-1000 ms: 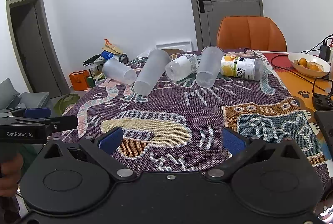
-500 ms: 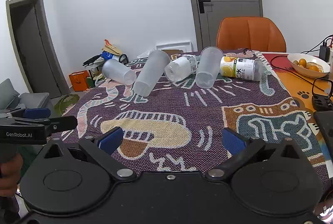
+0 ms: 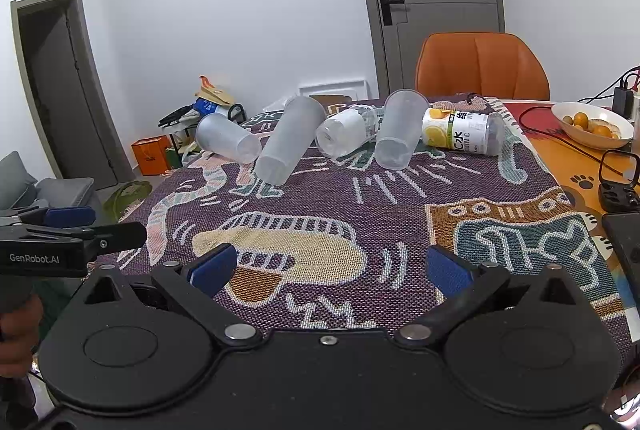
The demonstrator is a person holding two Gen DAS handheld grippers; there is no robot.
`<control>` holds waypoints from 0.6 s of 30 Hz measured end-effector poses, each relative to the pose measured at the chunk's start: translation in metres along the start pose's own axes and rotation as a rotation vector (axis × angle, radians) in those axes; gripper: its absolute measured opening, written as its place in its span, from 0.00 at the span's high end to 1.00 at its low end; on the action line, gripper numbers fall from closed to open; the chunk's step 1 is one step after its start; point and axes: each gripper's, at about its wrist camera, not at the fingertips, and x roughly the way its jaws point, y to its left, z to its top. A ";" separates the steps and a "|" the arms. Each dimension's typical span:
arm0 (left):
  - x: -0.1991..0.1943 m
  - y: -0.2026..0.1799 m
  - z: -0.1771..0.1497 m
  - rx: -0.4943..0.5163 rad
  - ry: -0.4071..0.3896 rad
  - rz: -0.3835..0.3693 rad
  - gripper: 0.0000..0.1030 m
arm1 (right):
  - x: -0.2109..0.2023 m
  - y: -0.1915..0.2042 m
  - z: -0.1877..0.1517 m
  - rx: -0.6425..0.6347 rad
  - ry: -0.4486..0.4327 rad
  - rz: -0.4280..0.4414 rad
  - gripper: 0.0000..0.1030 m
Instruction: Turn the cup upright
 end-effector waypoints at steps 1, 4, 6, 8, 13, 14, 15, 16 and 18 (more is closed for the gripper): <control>0.000 0.000 0.000 0.000 -0.001 0.001 0.00 | 0.000 0.000 0.000 0.000 0.000 -0.001 0.00; -0.002 0.002 0.003 -0.004 0.001 0.001 0.00 | 0.000 0.000 0.002 0.003 0.001 -0.003 0.00; -0.004 0.002 0.004 -0.002 0.002 -0.001 0.00 | -0.002 0.000 0.003 0.002 -0.002 -0.003 0.00; -0.004 0.000 0.005 0.006 -0.001 -0.001 0.00 | -0.003 -0.001 0.003 0.001 -0.003 -0.003 0.00; -0.004 -0.003 0.005 0.011 -0.009 0.002 0.00 | -0.001 -0.001 0.001 0.004 -0.005 0.000 0.00; -0.004 -0.004 0.006 0.013 -0.012 0.003 0.00 | -0.001 -0.001 0.001 0.003 -0.005 0.001 0.00; -0.004 -0.005 0.006 0.017 -0.019 0.003 0.00 | 0.000 -0.001 0.001 0.002 -0.005 0.001 0.00; -0.003 -0.006 0.006 0.018 -0.022 0.004 0.00 | 0.001 -0.002 0.001 0.001 -0.003 0.001 0.00; -0.001 -0.007 0.007 0.018 -0.028 0.004 0.00 | 0.002 -0.003 0.001 0.000 -0.001 -0.002 0.00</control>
